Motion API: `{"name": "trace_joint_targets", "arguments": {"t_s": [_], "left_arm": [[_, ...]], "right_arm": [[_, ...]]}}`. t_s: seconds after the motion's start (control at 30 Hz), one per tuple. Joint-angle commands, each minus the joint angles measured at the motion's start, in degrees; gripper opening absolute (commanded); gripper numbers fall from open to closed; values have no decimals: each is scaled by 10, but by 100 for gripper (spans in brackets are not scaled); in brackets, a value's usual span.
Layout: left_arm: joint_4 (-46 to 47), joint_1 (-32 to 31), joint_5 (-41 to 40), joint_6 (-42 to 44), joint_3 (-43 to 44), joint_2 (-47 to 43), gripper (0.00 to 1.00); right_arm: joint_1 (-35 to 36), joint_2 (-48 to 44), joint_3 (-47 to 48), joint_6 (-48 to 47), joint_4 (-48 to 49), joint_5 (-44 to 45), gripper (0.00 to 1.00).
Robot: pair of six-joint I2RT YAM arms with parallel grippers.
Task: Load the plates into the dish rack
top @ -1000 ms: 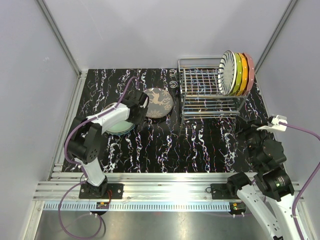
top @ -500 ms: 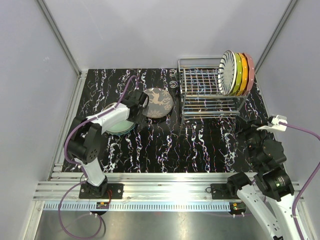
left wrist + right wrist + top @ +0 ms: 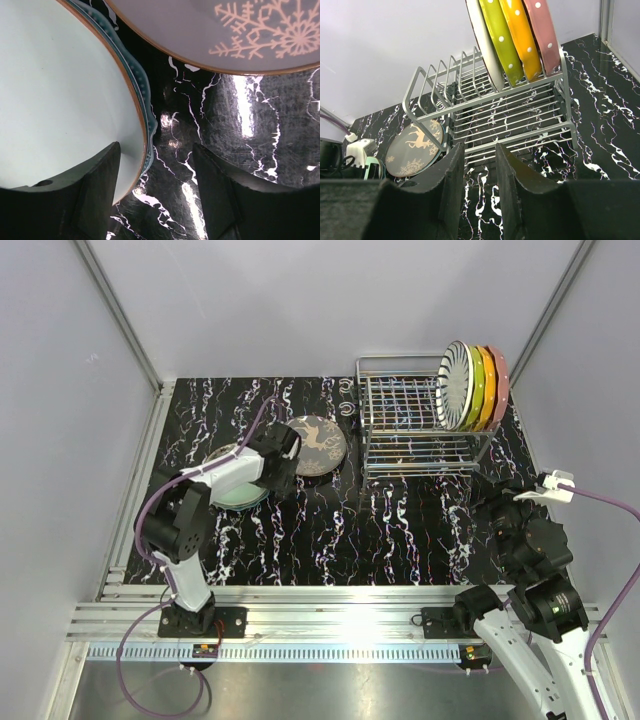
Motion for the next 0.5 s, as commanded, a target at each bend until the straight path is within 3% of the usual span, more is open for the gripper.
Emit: {"name": "trace_joint_targets", "arguments": {"t_s": [0.0,0.17,0.47], "left_arm": [[2,-5,22,7,17,11,57],[-3,-18,24,8,18,11,31],[-3,-36,12,6,11,-5,14]], "right_arm": [[-2,-1,3,5,14,-5,38],[-2,-2,4,5,15,-3,38],[-2,-5,3,5,14,-2,38]]}}
